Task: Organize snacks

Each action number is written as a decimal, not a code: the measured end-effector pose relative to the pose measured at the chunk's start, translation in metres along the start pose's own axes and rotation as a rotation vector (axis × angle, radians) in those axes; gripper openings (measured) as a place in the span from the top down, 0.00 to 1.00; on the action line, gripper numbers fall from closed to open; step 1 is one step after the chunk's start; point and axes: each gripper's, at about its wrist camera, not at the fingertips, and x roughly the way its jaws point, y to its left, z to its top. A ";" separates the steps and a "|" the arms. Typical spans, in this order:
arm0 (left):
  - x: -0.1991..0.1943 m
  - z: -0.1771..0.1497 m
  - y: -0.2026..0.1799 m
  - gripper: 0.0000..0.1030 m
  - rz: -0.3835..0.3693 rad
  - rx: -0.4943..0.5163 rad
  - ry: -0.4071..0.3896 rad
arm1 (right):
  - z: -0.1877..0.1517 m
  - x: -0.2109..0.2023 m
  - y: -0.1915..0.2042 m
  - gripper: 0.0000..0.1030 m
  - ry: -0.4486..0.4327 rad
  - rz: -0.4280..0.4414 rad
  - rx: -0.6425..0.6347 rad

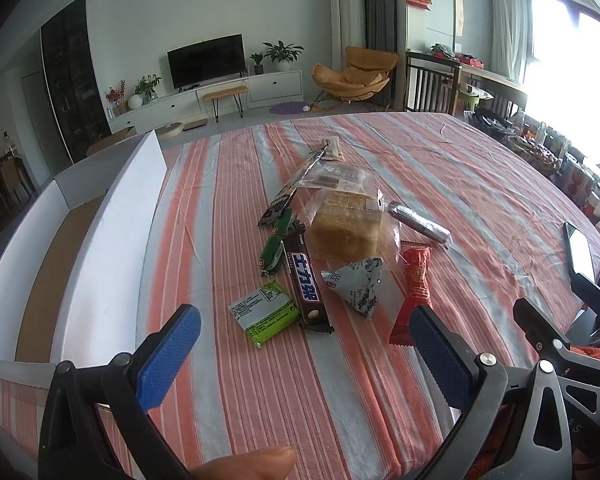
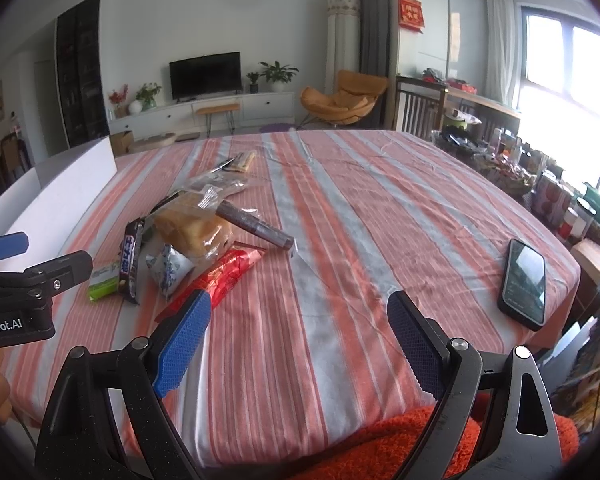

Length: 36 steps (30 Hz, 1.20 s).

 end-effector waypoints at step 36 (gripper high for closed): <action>0.005 -0.008 0.018 0.00 0.012 -0.018 0.039 | -0.010 0.012 -0.021 0.11 0.061 0.040 0.137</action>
